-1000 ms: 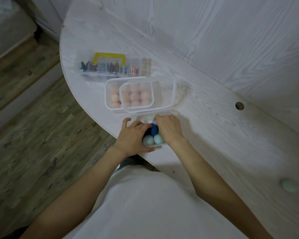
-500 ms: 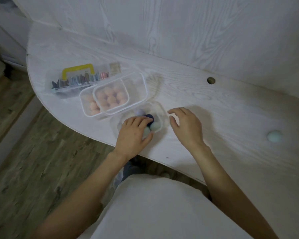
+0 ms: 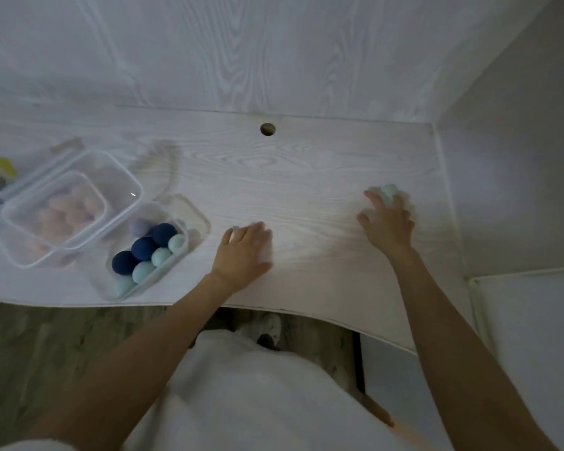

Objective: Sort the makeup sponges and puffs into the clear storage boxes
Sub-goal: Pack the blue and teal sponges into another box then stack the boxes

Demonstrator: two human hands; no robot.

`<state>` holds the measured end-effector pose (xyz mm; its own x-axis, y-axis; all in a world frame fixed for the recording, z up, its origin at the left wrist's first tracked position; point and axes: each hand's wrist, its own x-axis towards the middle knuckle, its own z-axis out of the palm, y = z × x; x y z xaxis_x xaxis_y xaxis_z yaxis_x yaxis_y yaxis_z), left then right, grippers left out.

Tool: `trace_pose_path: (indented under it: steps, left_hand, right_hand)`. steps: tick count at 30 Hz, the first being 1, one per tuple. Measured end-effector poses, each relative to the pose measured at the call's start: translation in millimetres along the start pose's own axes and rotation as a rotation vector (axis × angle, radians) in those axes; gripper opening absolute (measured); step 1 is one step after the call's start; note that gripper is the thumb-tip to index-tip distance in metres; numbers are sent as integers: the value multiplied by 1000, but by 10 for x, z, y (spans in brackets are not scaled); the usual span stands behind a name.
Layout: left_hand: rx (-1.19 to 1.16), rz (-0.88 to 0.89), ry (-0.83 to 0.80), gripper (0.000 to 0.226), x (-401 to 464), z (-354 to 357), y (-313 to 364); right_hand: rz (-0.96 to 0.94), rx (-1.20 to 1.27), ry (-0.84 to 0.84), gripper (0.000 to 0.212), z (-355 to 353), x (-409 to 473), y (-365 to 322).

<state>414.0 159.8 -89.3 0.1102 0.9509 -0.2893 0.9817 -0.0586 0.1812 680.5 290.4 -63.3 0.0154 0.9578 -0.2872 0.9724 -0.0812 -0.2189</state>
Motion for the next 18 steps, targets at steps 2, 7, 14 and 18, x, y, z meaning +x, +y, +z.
trace_pose_path:
  steps: [2,7,14,18]
  left_hand:
    - [8,12,-13,69,-3,-4,-34]
    - [-114,32,-3,56,-2,-118,-72]
    - [-249,-133,560,35,-595,-496,-393]
    - [-235,-416,617,37,-1191,-474,-870]
  right_hand:
    - [42,38,5,47,-18,188,-6]
    - [69,267,145,25,-3,270,-111]
    - [-215,768,-74,33,182,-790,-1178]
    - [-388,840,-389,39,440,-1238,-1911]
